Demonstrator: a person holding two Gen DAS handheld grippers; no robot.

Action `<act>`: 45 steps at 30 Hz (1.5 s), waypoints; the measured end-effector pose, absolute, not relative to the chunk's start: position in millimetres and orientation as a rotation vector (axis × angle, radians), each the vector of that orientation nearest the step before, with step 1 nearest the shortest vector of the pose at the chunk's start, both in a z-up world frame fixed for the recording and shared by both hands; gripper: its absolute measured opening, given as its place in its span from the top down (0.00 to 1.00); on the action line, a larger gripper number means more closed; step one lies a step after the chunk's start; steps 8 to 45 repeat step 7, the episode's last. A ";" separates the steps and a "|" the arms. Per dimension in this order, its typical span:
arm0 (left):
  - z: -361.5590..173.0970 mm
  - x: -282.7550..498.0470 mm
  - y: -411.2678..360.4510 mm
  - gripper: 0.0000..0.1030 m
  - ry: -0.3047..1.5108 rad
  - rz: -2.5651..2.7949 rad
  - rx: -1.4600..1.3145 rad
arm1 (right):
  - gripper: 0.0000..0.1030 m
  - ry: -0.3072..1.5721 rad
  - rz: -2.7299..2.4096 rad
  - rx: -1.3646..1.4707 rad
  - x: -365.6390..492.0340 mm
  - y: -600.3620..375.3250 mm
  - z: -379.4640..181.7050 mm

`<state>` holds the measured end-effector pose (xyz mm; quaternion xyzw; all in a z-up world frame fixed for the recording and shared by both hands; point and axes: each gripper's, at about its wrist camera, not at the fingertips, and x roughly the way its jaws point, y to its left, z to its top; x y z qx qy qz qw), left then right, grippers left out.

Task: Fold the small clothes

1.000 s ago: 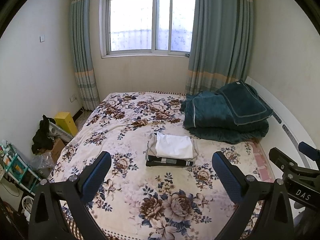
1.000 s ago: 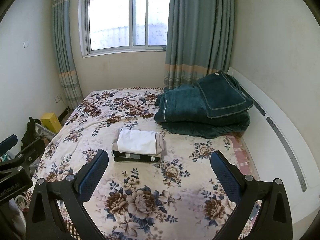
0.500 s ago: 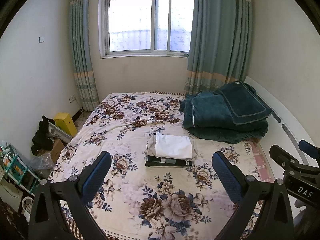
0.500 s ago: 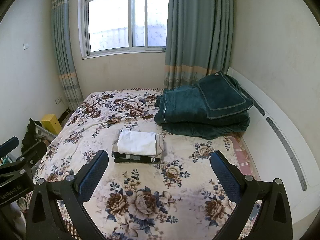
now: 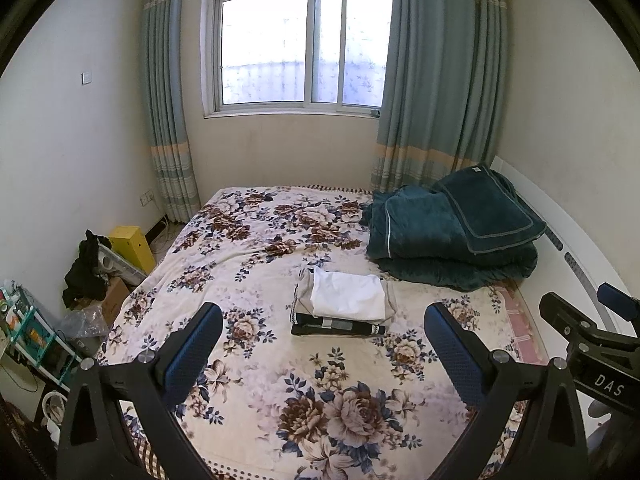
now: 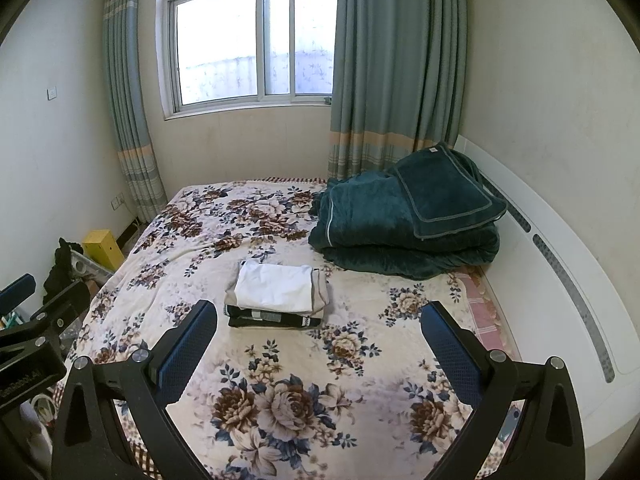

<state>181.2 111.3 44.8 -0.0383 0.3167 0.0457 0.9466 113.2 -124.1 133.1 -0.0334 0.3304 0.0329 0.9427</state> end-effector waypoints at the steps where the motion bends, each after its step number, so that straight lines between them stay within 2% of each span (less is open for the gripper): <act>1: 44.9 181.4 111.0 0.00 0.643 0.091 -0.077 | 0.00 0.673 0.067 -0.066 112.9 -123.7 133.1; 45: 53.5 184.8 113.7 0.00 0.632 0.102 -0.073 | 0.00 0.673 0.064 -0.065 111.2 -123.5 132.5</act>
